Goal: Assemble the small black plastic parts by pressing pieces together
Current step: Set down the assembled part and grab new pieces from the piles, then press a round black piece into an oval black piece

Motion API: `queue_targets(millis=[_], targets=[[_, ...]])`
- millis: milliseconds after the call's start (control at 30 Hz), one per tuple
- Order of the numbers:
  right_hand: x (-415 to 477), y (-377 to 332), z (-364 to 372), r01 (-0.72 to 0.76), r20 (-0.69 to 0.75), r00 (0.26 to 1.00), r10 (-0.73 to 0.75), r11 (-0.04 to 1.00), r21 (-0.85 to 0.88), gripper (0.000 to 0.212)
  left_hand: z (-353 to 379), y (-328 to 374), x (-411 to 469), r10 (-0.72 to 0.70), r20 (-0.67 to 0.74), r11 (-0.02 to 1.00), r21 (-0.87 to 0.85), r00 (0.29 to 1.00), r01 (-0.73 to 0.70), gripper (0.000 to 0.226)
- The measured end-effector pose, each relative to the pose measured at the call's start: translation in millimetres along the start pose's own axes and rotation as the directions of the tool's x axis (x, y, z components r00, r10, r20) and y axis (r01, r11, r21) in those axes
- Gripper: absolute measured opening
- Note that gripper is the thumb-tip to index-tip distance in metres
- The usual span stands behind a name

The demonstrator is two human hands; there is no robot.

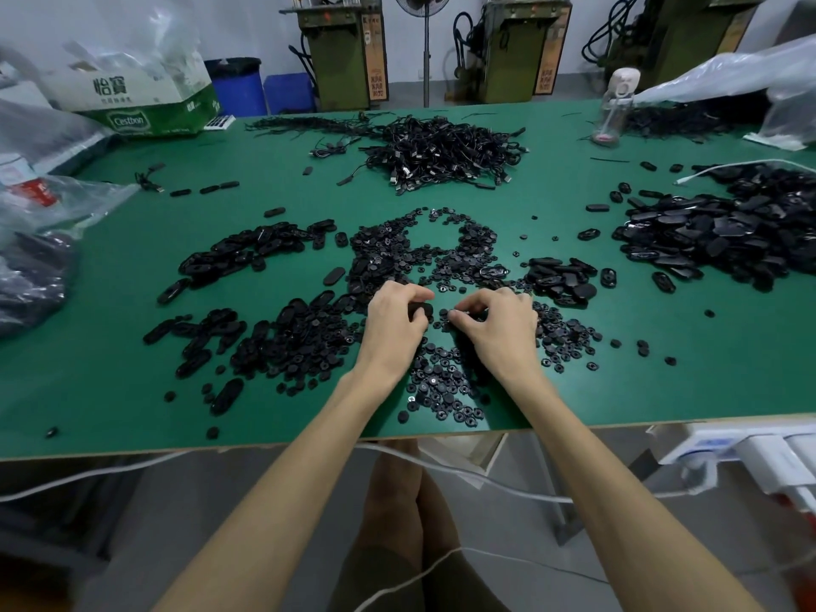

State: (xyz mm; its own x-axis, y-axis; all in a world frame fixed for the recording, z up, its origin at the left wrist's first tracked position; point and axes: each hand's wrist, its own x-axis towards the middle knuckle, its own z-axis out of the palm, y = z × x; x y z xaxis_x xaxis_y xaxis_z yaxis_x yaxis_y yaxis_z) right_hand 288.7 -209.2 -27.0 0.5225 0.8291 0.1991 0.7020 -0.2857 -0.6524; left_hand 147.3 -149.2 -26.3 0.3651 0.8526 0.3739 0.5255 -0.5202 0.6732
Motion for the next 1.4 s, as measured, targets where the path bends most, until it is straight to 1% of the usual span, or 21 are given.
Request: queue_targets(millis=[100,167,233,300,400,467,633,800,900,1067,1133,1200,1333,1400], targets=[[1.0,1.1,0.5,0.012,-0.011,1.0,-0.012,1.0,0.024,0.013,2.7,2.2,-1.2,0.027,-0.04,1.0,-0.011,0.999,-0.027,0.03],[1.6,2.4,0.3,0.019,-0.041,0.999,-0.015,0.995,0.095,0.013,3.9,4.8,-0.6,0.02,-0.078,0.998,-0.05,0.997,-0.024,0.028],[0.4,3.5,-2.0,0.03,-0.09,0.996,-0.008,0.97,0.241,0.01,5.7,8.1,1.1,-0.01,-0.1,0.992,-0.128,0.995,-0.003,0.026],[-2.4,3.4,-5.3,0.038,-0.127,0.992,0.009,0.931,0.364,0.008,8.4,11.0,2.2,-0.073,-0.088,0.968,-0.245,0.993,0.05,0.025],[-6.3,3.2,-7.3,0.067,-0.146,0.989,-0.006,0.908,0.414,0.008,10.8,12.7,1.4,-0.165,-0.023,0.89,-0.434,0.986,0.139,0.024],[-7.6,2.5,-8.5,0.083,-0.136,0.99,-0.025,0.893,0.442,0.007,10.6,10.8,0.9,-0.177,-0.009,0.863,-0.482,0.984,0.151,0.023],[-8.7,1.2,-9.8,0.109,-0.089,0.993,-0.074,0.848,0.519,0.009,6.3,7.2,0.5,-0.188,0.013,0.847,-0.504,0.982,0.169,0.021],[-7.9,3.1,-10.7,0.135,-0.088,0.991,-0.104,0.804,0.579,0.019,1.7,3.6,1.9,-0.2,0.081,0.793,-0.572,0.976,0.21,0.022],[-7.3,4.6,-9.7,0.138,-0.077,0.99,-0.114,0.786,0.603,0.016,1.5,2.9,1.5,-0.21,0.082,0.768,-0.602,0.974,0.217,0.021],[-6.7,6.4,-7.8,0.079,-0.042,0.997,-0.07,0.71,0.699,0.008,3.2,0.8,-1.4,-0.214,0.058,0.755,-0.623,0.975,0.203,0.022],[-6.8,6.6,-7.3,0.071,-0.043,0.997,-0.058,0.696,0.715,0.007,3.8,-0.5,-1.4,-0.21,0.059,0.754,-0.626,0.976,0.2,0.023],[-6.9,6.2,-7.1,0.083,-0.057,0.997,-0.061,0.697,0.712,0.005,4.7,-1.0,-1.1,-0.207,0.059,0.756,-0.624,0.977,0.198,0.024],[-4.7,9.0,-7.1,0.113,-0.103,0.993,-0.06,0.76,0.64,0.004,6.0,-0.6,-0.8,-0.218,0.065,0.751,-0.626,0.974,0.209,0.031],[-4.4,9.6,-7.5,0.097,-0.09,0.995,-0.051,0.756,0.648,0.003,5.9,0.1,-0.6,-0.22,0.076,0.748,-0.627,0.973,0.218,0.036]])
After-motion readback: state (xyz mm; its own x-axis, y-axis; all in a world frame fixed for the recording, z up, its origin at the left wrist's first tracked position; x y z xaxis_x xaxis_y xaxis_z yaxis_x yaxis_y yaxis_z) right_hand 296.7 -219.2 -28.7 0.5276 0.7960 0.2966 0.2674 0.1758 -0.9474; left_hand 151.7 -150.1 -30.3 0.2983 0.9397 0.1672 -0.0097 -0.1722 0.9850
